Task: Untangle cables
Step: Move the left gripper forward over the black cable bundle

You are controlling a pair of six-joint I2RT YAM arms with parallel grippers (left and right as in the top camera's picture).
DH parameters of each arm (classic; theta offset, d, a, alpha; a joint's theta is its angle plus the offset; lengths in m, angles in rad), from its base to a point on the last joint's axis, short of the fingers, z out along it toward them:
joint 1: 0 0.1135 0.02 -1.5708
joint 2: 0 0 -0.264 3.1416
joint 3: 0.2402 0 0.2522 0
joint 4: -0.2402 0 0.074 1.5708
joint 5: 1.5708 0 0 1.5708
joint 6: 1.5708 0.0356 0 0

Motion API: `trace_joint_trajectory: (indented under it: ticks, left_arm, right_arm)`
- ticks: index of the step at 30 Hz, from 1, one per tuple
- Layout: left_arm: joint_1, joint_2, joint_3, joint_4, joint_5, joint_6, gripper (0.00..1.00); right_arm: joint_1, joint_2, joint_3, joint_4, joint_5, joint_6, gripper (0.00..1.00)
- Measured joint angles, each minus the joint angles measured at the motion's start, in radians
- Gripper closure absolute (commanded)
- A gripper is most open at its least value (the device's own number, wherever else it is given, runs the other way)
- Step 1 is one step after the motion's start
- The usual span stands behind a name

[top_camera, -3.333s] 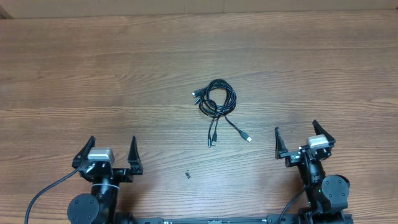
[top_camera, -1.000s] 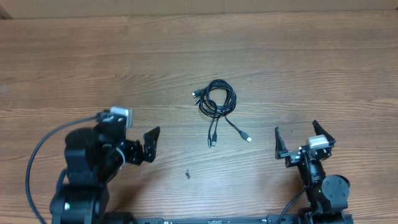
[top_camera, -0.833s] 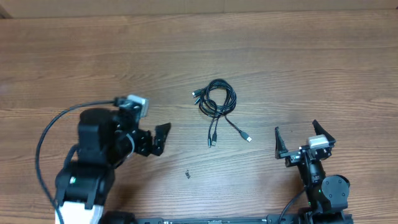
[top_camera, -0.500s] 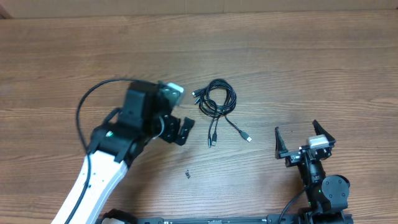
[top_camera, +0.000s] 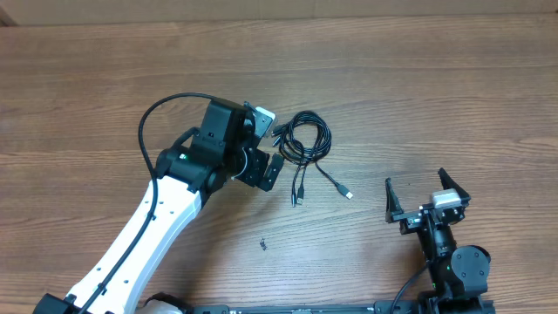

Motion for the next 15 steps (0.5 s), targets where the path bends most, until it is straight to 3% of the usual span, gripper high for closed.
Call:
trace_joint_trajectory:
  ticks: [15]
  left_arm:
    - [0.0,0.006,0.06,-0.029,0.024,0.0,0.0]
  right_arm:
    - [0.0,0.0,0.0,0.0,0.0,0.0,0.0]
